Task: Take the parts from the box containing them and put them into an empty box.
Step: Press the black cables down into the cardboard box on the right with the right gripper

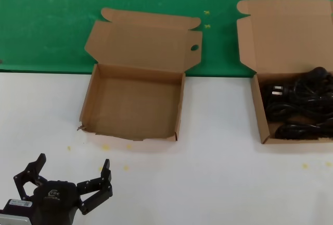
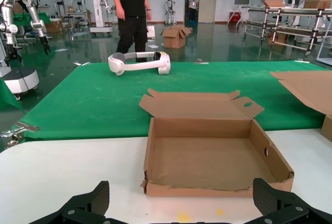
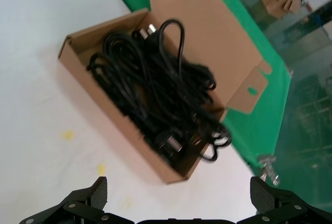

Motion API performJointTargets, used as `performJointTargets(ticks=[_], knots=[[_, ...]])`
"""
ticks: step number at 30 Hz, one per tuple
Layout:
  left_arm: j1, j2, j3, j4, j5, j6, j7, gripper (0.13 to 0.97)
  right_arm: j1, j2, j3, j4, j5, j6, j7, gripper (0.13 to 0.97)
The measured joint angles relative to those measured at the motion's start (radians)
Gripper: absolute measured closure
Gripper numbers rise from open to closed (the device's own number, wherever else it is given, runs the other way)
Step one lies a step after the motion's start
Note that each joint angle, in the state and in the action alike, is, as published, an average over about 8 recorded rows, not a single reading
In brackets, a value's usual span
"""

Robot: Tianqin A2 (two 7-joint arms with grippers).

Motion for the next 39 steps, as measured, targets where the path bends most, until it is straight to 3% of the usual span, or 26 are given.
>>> performJointTargets(ticks=[16,26,34,39], knots=[[0.0,0.0,0.0,0.0,0.0,0.0,0.0,0.132,0.113,-0.038,-0.006,-0.034,0.0,-0.033,-0.233,0.129],[0.0,0.0,0.0,0.0,0.0,0.0,0.0,0.132,0.182,-0.068,-0.006,-0.107,0.0,-0.131,-0.371,0.129],[0.0,0.0,0.0,0.0,0.0,0.0,-0.001,0.132,0.241,-0.12,-0.006,-0.256,-0.001,-0.284,-0.398,0.129],[0.0,0.0,0.0,0.0,0.0,0.0,-0.001,0.132,0.288,-0.171,-0.006,-0.394,-0.065,-0.423,-0.32,0.129]])
